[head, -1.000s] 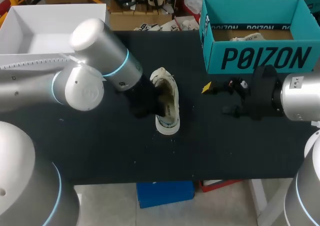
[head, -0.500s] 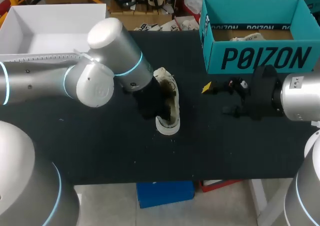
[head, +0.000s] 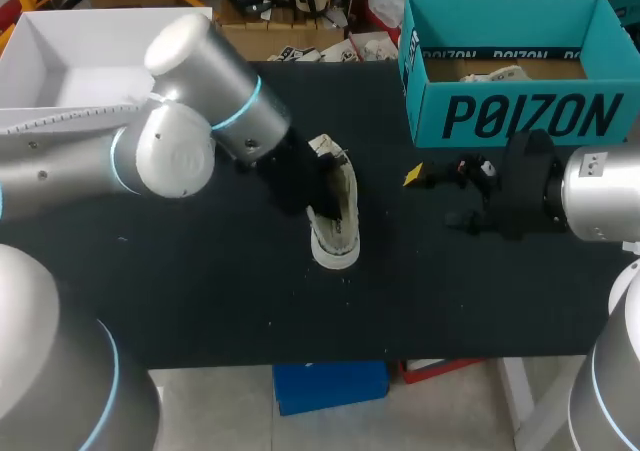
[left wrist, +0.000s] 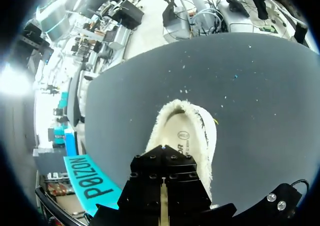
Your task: Take the shoe out of the shoebox, open the shoe tongue, remove and reinsert the insole, then place the shoe into the shoebox
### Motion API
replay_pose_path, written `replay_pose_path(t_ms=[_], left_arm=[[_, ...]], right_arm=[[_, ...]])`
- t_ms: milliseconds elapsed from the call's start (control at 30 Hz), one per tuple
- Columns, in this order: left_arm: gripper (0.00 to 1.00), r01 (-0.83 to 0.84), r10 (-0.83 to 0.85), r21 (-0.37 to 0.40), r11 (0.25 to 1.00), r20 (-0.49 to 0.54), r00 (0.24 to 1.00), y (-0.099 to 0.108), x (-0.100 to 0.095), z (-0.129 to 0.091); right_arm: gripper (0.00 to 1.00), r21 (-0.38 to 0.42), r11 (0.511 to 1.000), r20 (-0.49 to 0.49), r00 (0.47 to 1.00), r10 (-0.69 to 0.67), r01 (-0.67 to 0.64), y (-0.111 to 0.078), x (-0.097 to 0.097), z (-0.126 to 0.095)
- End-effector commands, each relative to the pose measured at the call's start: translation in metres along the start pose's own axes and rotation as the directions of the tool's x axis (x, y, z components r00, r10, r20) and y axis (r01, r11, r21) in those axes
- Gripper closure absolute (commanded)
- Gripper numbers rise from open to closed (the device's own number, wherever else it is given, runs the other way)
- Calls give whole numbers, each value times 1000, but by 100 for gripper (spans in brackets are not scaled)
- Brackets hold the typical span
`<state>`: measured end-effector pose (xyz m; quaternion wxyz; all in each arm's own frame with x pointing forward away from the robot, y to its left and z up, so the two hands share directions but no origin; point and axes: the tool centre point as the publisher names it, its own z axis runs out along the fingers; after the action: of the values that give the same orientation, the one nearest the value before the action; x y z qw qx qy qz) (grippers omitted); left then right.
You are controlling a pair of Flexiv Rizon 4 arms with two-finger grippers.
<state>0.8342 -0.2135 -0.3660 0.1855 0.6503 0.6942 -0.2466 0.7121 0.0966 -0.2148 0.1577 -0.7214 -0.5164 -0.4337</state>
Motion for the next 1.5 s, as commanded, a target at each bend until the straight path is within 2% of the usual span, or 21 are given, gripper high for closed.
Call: replay_pose_path(t_ms=[33, 167, 333, 533, 733, 1100, 1267, 1500], left_arm=[[100, 65, -70, 42, 997, 121, 990, -8, 5, -44], [100, 132, -137, 37, 991, 210, 968, 4, 4, -66], [100, 197, -184, -16, 980, 292, 939, 23, 5, -88], [100, 272, -225, -76, 959, 376, 899, 49, -1, -101], [100, 312, -248, -103, 944, 402, 881, 69, -14, -89], [100, 314, -247, -146, 938, 354, 902, 95, -38, -55], [100, 321, -261, -138, 937, 337, 905, 92, -32, -44], [100, 339, -289, -110, 934, 323, 901, 75, -10, -39]], right_arm=[[0, 0, 1000, 1, 1000, 1, -1, 0, 0, 0], [0, 0, 1000, 1, 1000, 1, -1, 0, 0, 0], [0, 0, 1000, 1, 1000, 1, -1, 0, 0, 0], [0, 0, 1000, 1, 1000, 1, -1, 0, 0, 0], [0, 0, 1000, 1, 1000, 1, -1, 0, 0, 0], [0, 0, 1000, 1, 1000, 1, -1, 0, 0, 0], [0, 0, 1000, 1, 1000, 1, -1, 0, 0, 0], [0, 0, 1000, 1, 1000, 1, -1, 0, 0, 0]])
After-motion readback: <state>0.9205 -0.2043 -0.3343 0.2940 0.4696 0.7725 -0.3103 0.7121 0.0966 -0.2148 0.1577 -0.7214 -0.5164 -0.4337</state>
